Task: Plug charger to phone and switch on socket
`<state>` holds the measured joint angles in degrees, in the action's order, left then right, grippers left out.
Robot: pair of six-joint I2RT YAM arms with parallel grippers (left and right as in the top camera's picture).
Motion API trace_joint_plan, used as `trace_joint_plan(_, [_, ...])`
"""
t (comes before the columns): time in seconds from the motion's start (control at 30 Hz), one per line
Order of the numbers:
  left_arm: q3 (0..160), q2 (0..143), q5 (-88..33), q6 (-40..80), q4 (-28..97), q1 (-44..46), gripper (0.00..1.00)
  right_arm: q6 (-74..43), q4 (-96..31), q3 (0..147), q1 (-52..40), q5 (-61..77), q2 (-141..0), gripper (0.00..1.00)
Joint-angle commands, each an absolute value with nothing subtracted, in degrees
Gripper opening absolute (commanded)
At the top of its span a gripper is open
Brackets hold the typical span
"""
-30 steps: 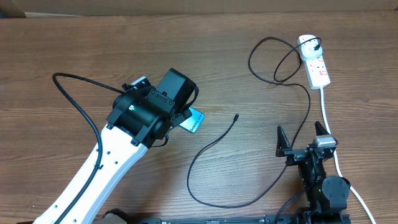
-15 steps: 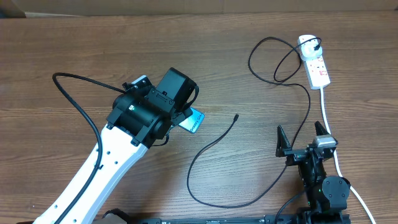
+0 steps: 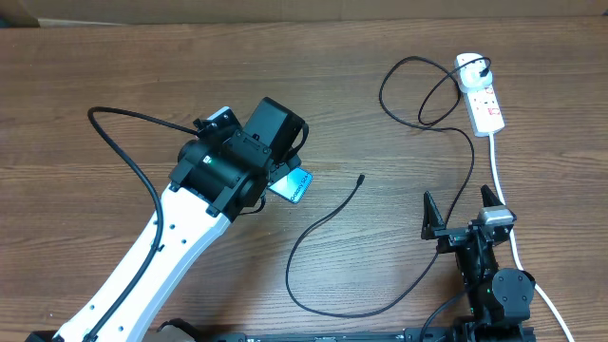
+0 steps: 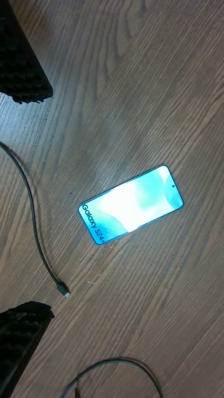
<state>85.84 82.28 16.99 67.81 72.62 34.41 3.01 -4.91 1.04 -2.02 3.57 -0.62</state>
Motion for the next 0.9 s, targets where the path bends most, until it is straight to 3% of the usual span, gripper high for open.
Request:
trace_joint_plan(0.0, [85.56,83.15,18.44,69.01,72.6,34.52,1.0,3.09,-4.64,0.45,-2.42,3.05,-0.16,1.0])
trace_joint_plan(0.47, [85.54,83.15,18.52,69.69,73.06,34.37,1.0,3.09,-4.64,0.45,-2.42,3.05,-0.16,1.0])
trace_joint_plan(0.73, [85.52,83.85,21.04,89.38,72.07,31.16,1.0,3.09,-4.64,0.45,-2.42,3.05,-0.16,1.0])
trace_joint_plan(0.87, [85.52,86.08,16.1,77.73,66.85,27.97,1.0,3.09,-4.64,0.45,-2.42,3.05,-0.16,1.0])
